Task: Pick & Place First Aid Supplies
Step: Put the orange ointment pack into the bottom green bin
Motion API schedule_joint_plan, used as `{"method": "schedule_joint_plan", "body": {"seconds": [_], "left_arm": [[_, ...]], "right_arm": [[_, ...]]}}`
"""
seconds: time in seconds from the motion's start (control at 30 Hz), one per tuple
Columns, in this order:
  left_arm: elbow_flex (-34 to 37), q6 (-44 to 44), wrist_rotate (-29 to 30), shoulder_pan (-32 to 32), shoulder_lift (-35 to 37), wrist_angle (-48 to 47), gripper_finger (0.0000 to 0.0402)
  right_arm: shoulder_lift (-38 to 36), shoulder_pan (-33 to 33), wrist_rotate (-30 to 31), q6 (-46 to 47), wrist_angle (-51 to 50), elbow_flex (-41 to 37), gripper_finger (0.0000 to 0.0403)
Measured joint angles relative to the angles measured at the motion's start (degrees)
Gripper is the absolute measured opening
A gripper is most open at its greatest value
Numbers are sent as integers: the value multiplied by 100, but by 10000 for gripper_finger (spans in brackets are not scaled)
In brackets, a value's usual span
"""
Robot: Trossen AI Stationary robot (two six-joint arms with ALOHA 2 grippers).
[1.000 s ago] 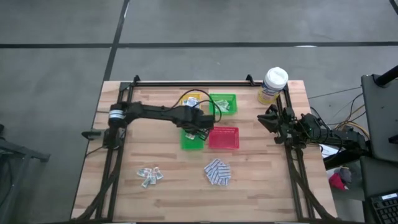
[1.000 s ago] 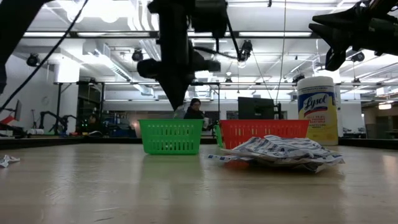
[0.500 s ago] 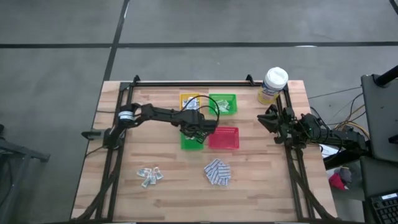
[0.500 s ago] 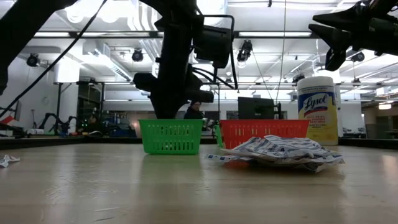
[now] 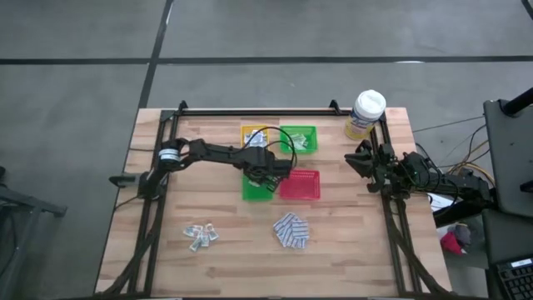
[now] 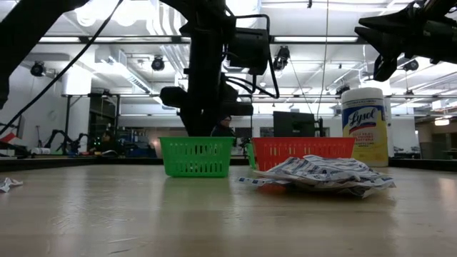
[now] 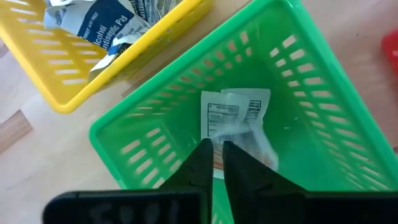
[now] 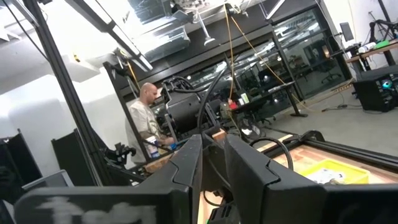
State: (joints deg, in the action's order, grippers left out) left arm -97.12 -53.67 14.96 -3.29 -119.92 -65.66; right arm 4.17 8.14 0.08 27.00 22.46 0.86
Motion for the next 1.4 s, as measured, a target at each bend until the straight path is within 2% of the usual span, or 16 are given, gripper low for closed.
{"method": "schedule_joint_plan", "body": {"seconds": [0.27,0.43,0.6,0.77,1.1,1.2,1.4], "left_arm": [[2,207,-1,-4,13,-28,73],[-192,409,-373,-31,263,-744,84],[-323,83,-518,110,688,-1557,85],[-260,-285,-542,458,1188,-1963,85],[351,-290,-473,1158,1587,-1975,85],[640,-423,-655,1329,1587,-1938,85],[1261,-799,-1389,1629,1593,-1575,85]], "right_arm": [[-1,0,2,0,0,0,78],[-1,0,2,2,0,0,84],[-1,0,4,2,2,0,82],[0,0,4,1,2,0,73],[-1,2,4,0,2,0,74],[-1,2,2,0,2,0,78],[1,2,2,0,2,0,84]]}}
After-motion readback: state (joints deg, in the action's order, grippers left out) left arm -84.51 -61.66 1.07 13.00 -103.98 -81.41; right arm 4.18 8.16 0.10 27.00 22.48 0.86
